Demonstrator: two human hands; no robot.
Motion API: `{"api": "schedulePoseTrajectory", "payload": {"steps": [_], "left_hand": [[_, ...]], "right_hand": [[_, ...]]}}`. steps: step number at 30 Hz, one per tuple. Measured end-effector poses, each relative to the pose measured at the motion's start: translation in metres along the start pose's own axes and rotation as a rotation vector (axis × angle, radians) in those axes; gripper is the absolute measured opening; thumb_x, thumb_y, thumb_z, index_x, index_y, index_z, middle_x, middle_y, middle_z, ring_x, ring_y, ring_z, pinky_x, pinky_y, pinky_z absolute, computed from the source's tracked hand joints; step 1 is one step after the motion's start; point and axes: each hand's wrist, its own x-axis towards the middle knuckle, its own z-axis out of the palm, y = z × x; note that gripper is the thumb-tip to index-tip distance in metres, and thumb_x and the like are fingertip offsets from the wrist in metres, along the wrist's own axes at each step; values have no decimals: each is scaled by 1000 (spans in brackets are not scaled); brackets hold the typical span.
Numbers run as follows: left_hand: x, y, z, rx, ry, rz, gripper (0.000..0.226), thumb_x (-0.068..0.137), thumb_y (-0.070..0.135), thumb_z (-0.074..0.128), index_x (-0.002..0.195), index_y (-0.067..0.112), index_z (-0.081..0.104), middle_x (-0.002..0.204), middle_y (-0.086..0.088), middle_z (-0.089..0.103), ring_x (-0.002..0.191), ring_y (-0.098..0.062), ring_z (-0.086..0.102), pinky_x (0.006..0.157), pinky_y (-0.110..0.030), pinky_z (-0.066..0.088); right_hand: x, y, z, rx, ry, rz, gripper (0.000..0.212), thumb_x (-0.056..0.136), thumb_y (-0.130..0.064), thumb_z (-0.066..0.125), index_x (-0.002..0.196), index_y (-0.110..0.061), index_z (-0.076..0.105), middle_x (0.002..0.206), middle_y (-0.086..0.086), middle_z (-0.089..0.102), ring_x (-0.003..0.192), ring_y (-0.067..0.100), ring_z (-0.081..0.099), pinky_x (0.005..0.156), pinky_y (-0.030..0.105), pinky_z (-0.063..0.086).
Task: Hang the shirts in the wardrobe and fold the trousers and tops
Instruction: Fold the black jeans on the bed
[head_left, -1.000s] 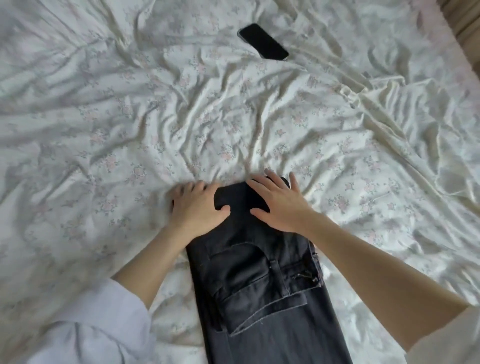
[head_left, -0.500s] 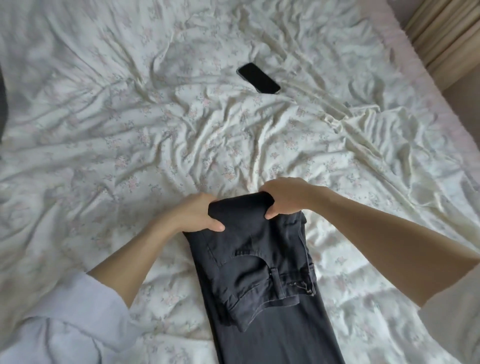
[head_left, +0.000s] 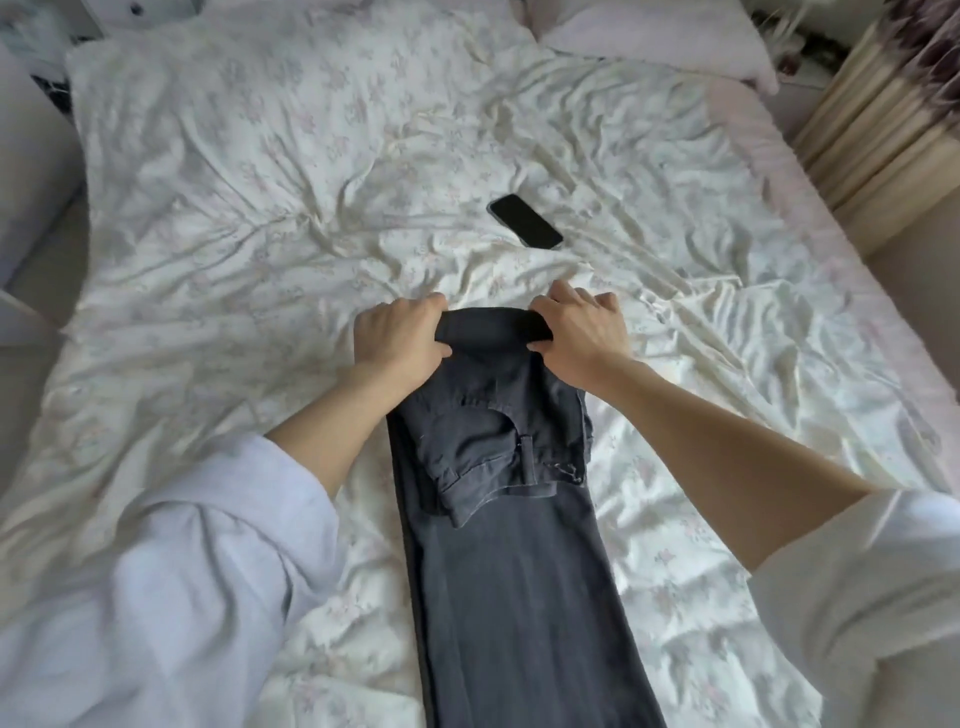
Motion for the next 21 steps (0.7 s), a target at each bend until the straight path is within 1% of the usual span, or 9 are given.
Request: {"api": "schedulePoseTrajectory", "payload": {"steps": [2,3,7,10,12,14,16,18,21], "left_hand": [[-20,4,16,51,-2,67,28,88,32,63,103,12,52,83,-4,63,82,-29,61,60,-31,33],[-29,5,23,55,11,94,28,89,31,62,107,12,52,85,-4,65,80,-28,61,59,-30,33],[-59,12,26,-1,109,129,29,86,22,64,110,12,53,94,-3,68,78,-28,63,59,-30,33],[-99,22,20,-10,80,154,28,85,15,61,112,15,54,90,-1,68,73,-26,62,58,-29,32],[-129,28,18,-54,28,194,34,84,14,58,118,18,53,95,0,68,81,-25,62,62,-28,33],[-156,32,17,-105,-47,234,47,85,17,57,131,21,45,115,1,63,101,-23,57,76,-31,37],[-188,37,23,-91,-157,270,61,86,18,55,141,23,32,137,5,48,118,-21,46,90,-32,39],[-219,45,35,-38,-221,311,67,87,16,53,146,24,21,147,7,35,123,-20,39,93,-31,40],[-260,57,63,-31,-319,350,70,88,12,51,147,25,16,150,5,26,122,-21,36,90,-30,38]], "right_hand": [[-23,2,15,-12,-42,-26,35,87,-26,56,121,-17,50,120,3,46,113,23,47,96,38,28],[-35,3,21,1,-31,-30,35,86,-24,54,120,-16,51,119,4,46,112,24,47,96,37,28],[-73,5,26,57,102,-51,35,79,-14,57,114,-8,57,112,10,51,104,28,49,92,38,31],[-106,7,21,104,138,-89,34,70,-8,64,104,-3,62,103,15,56,95,33,55,85,41,37],[-132,4,19,107,161,-130,37,60,-5,70,96,-2,64,96,14,60,86,33,59,78,41,43],[-159,1,18,109,196,-158,42,51,-4,75,92,-3,65,95,10,66,82,31,63,74,40,47],[-193,-2,23,127,175,-178,47,45,-4,78,90,-4,65,98,6,69,87,28,65,75,39,48],[-228,0,34,114,160,-213,54,39,-4,79,91,-6,62,101,4,69,91,25,65,76,35,46],[-275,5,59,79,78,-257,70,33,-7,80,96,-12,51,103,4,67,98,23,57,79,31,34]]}}
